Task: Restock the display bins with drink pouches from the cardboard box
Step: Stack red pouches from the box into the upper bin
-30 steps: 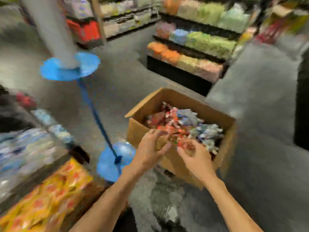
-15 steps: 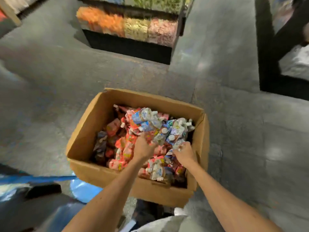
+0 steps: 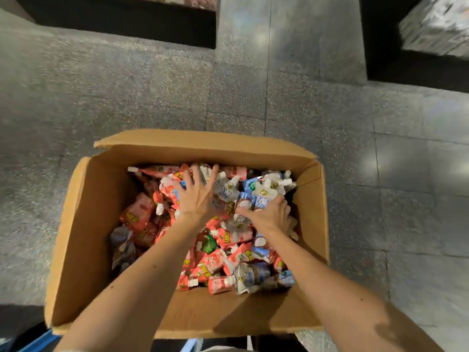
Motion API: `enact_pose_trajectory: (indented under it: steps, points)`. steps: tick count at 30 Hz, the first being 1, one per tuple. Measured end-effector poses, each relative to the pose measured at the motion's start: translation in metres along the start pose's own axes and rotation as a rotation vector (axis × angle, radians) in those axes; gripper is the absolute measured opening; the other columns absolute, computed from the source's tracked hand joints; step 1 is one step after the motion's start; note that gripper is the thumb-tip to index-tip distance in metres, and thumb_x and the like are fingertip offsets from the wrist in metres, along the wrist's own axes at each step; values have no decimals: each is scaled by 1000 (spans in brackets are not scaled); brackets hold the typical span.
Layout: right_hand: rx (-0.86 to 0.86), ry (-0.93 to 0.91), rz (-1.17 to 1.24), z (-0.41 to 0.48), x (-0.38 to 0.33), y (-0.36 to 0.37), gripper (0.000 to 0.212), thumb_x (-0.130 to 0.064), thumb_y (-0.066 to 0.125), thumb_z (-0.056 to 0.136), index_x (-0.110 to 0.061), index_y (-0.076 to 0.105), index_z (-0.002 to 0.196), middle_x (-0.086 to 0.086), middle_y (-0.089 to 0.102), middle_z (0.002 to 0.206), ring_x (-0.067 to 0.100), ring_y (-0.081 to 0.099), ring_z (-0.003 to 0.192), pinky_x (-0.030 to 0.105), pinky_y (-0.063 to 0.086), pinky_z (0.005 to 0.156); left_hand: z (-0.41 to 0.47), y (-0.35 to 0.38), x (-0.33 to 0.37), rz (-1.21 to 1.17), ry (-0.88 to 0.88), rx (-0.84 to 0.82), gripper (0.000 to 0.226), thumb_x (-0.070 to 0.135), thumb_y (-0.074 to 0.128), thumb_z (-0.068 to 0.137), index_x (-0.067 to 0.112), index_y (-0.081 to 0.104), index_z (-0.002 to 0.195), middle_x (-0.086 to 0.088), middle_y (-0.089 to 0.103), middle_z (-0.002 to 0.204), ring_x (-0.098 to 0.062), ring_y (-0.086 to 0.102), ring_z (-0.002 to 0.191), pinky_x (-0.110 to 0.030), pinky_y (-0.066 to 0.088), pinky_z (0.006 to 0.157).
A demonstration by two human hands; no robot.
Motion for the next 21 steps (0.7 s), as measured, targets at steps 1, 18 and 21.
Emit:
enact_pose_trajectory:
  steps: [1, 18, 21]
  points:
    - [-9, 0, 24, -2, -5, 7, 124, -67, 86, 56, -7, 21, 143, 14, 34, 150, 32, 35, 138, 45, 37, 104, 2, 1, 2, 46, 12, -20, 132, 80, 69, 62, 31, -10, 155, -23, 3, 159, -45, 11, 146, -69, 20, 109]
    - [-38, -138, -34, -3, -8, 14, 72, -29, 80, 80, -7, 35, 131, 15, 57, 126, 33, 53, 118, 42, 48, 88, -13, -5, -10, -481, 65, -62, 68, 22, 78, 80, 27, 36, 134, -14, -6, 163, -48, 49, 124, -53, 53, 86]
    - [-80, -150, 46, -3, -2, 7, 59, -20, 77, 83, -10, 41, 129, 12, 61, 118, 28, 57, 101, 34, 45, 75, -36, -4, -10, -628, 28, 3, 67, 15, 74, 80, 25, 38, 135, -12, -2, 163, -41, 55, 119, -44, 54, 88]
Point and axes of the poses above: each hand's wrist, its own z-axis towards the middle knuckle, its own y-axis out of the palm, x = y × z, the point moved 3 cm from there along z, towards the middle knuckle
